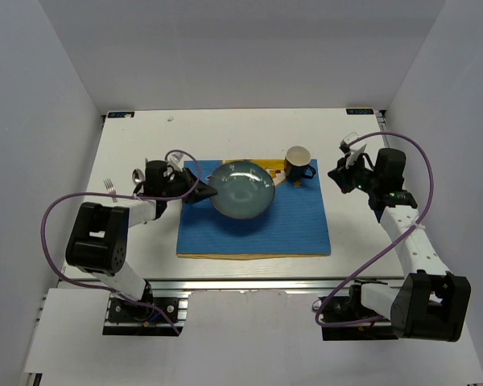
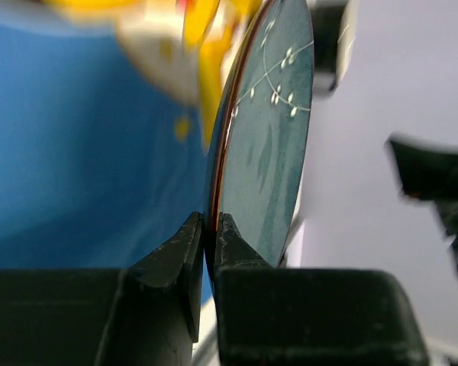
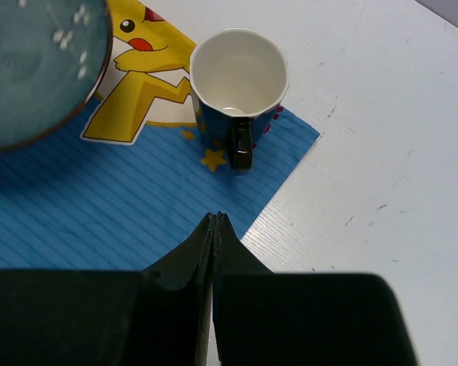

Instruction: Set the dinner table for one person

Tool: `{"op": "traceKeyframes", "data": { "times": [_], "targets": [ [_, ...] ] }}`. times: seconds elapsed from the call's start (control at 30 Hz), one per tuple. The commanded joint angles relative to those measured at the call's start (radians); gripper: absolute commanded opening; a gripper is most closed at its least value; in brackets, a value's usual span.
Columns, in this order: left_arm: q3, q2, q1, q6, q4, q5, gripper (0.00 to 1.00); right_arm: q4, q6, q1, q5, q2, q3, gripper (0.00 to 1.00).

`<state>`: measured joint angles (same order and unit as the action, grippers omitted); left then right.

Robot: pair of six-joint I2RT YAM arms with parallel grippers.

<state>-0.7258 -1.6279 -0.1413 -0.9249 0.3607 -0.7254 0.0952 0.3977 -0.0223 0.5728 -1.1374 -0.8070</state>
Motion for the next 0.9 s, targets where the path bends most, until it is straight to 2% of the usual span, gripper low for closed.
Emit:
{"op": "traceKeyframes", "data": {
  "times": [0.0,0.27,0.53,0.8,0.87],
  "targets": [
    [0.045,0.095,-0.032,0.047,0.012,-0.078,0.00,-0.029,-0.011,-0.005,0.013,0.025,-0.008,0.00],
    [0.074,0.066,-0.093,0.044,0.056,-0.083,0.00,-0.020,-0.005,-0.005,0.013,0.024,-0.003,0.00],
    [0.017,-0.056,-0.122,0.058,0.060,-0.085,0.00,-0.017,-0.005,-0.005,0.007,0.021,0.011,0.00],
    [-0.027,-0.104,-0.149,0.075,0.035,-0.083,0.00,-0.017,-0.002,-0.005,-0.004,0.022,0.022,0.00],
    [-0.040,-0.099,-0.149,0.099,-0.012,-0.071,0.07,-0.014,-0.002,-0.005,-0.002,0.024,0.022,0.00]
  ]
}}
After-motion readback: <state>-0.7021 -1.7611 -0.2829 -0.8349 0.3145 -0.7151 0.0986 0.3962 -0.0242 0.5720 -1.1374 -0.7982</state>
